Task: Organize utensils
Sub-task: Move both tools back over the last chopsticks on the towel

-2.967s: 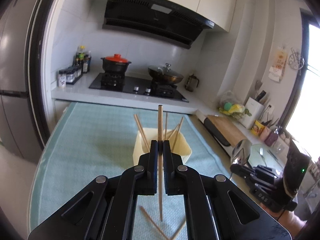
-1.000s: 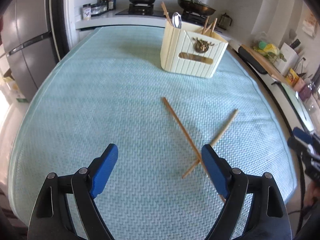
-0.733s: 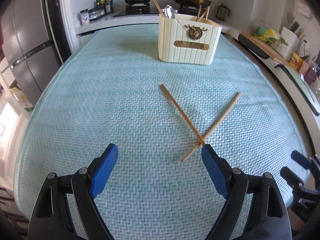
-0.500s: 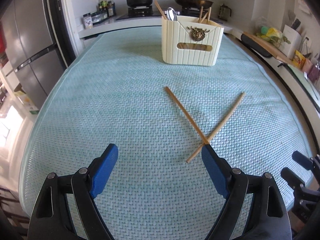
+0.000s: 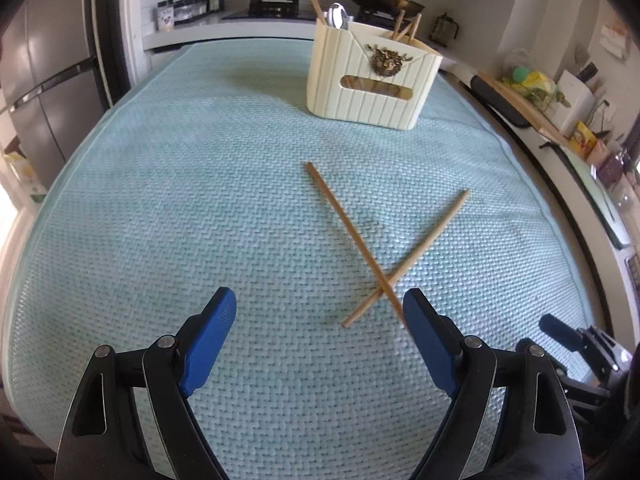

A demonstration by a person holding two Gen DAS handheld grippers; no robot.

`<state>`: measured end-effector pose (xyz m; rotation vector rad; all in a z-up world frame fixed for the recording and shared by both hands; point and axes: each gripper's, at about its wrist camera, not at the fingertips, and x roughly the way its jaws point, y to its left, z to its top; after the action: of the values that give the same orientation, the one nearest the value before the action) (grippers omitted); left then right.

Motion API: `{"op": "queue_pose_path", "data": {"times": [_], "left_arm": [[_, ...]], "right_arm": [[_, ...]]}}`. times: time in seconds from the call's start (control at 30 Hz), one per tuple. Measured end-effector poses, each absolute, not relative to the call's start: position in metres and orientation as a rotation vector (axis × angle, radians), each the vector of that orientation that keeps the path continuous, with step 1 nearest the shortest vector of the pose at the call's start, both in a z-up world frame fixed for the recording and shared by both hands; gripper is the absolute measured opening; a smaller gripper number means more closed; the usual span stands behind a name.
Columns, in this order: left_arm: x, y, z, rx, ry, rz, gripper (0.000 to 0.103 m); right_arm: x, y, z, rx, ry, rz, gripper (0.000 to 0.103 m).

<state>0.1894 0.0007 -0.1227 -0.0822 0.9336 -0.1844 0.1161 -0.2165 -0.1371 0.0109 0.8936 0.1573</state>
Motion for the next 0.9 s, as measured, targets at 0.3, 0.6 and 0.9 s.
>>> {"op": "queue_pose_path", "data": {"times": [0.3,0.6,0.9], "left_arm": [[0.201,-0.042,-0.142,0.140,0.925,-0.130,0.088],[0.207,0.017,-0.144,0.014,0.973,-0.051,0.088],[0.199,0.021,-0.134,-0.048,0.963,-0.105,0.088]], "right_arm": [[0.129,-0.212,-0.135,0.024,0.901,0.176,0.052],[0.200,-0.196,-0.150,0.184,0.970,0.234,0.052],[0.241,-0.138,-0.158,-0.080,0.966,0.182,0.052]]}}
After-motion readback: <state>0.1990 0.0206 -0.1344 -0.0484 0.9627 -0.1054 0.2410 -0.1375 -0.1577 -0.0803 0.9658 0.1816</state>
